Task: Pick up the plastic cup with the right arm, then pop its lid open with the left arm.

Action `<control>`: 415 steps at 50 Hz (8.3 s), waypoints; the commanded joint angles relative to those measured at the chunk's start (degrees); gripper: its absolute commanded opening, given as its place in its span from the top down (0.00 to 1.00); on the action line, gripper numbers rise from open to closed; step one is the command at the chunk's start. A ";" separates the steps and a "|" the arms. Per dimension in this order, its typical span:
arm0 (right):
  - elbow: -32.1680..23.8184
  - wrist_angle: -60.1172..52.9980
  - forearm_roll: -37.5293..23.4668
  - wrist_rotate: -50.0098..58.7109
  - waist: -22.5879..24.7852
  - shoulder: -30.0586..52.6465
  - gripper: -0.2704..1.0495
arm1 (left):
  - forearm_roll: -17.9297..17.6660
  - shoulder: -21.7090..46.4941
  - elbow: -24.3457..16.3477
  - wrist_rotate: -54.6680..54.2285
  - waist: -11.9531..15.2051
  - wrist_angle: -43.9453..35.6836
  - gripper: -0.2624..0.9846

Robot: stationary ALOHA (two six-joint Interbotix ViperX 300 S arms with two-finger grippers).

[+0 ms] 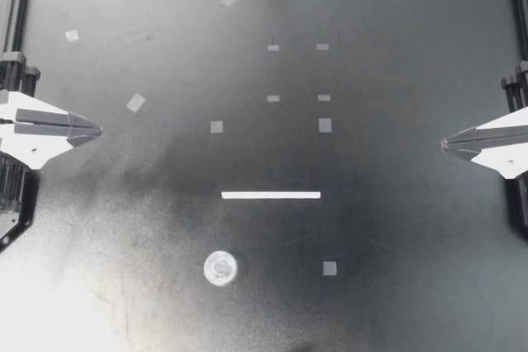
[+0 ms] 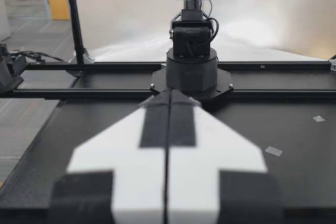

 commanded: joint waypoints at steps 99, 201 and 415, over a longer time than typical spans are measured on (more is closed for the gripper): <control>-30.85 -24.43 2.81 16.52 11.34 82.18 0.27 | -6.24 54.32 -15.29 -10.46 -17.67 7.91 0.93; -37.88 -10.37 2.02 16.26 10.20 83.23 0.29 | -6.50 56.87 -14.24 -8.96 -15.73 5.36 0.93; -20.04 -57.13 8.61 8.17 12.22 68.03 0.61 | -12.66 51.50 -6.59 -2.81 -16.79 -46.67 0.30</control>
